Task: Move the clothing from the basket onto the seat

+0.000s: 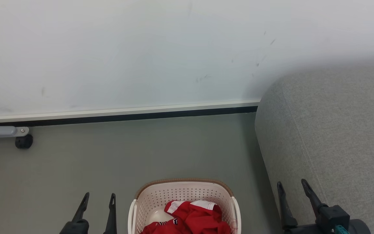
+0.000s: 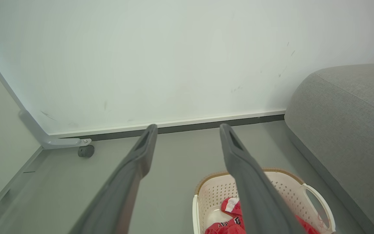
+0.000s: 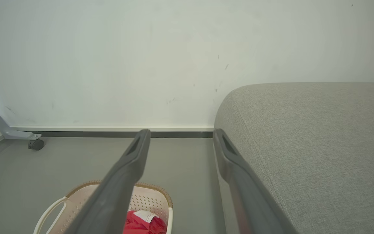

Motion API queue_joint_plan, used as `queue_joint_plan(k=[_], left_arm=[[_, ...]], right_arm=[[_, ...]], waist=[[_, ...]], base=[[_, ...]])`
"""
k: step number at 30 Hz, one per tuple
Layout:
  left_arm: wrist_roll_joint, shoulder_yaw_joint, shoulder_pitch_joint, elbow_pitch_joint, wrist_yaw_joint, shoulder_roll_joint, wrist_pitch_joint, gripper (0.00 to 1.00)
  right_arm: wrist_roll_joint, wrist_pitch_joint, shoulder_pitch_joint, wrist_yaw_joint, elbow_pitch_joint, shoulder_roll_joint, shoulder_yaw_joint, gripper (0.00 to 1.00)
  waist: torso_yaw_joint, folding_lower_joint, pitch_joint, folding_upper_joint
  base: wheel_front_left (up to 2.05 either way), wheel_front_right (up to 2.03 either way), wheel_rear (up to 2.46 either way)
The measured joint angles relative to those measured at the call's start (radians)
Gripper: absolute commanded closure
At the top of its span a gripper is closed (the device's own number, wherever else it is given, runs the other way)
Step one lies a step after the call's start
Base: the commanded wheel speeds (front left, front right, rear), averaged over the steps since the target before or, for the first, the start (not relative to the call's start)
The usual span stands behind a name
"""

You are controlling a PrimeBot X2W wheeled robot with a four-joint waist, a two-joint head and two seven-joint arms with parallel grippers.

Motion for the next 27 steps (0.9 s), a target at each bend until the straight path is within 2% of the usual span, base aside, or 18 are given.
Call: queue_joint_plan(k=[8,15,27], left_arm=[[0.021,-0.023,-0.005,-0.017,-0.016,-0.001,0.0,0.0],[0.05,-0.071,-0.064,-0.014,-0.037,-0.01,0.0,0.0],[0.124,-0.159,-0.189,0.122,-0.074,-0.017,0.001,0.0]], right_arm=[[-0.003,0.0,0.0,0.0,-0.03,0.001,-0.017,0.0],[-0.018,0.0,-0.02,0.0,-0.08,-0.011,-0.046,0.0],[-0.034,-0.005,-0.099,-0.001,-0.16,-0.03,-0.077,0.0]], waist=[[-0.004,0.0,0.04,0.0001],[-0.014,0.0001,0.12,0.0001],[-0.048,0.0002,0.275,0.0002]], base=[[0.0,0.0,0.0],[0.0,0.0,0.0],[0.0,0.0,0.0]])
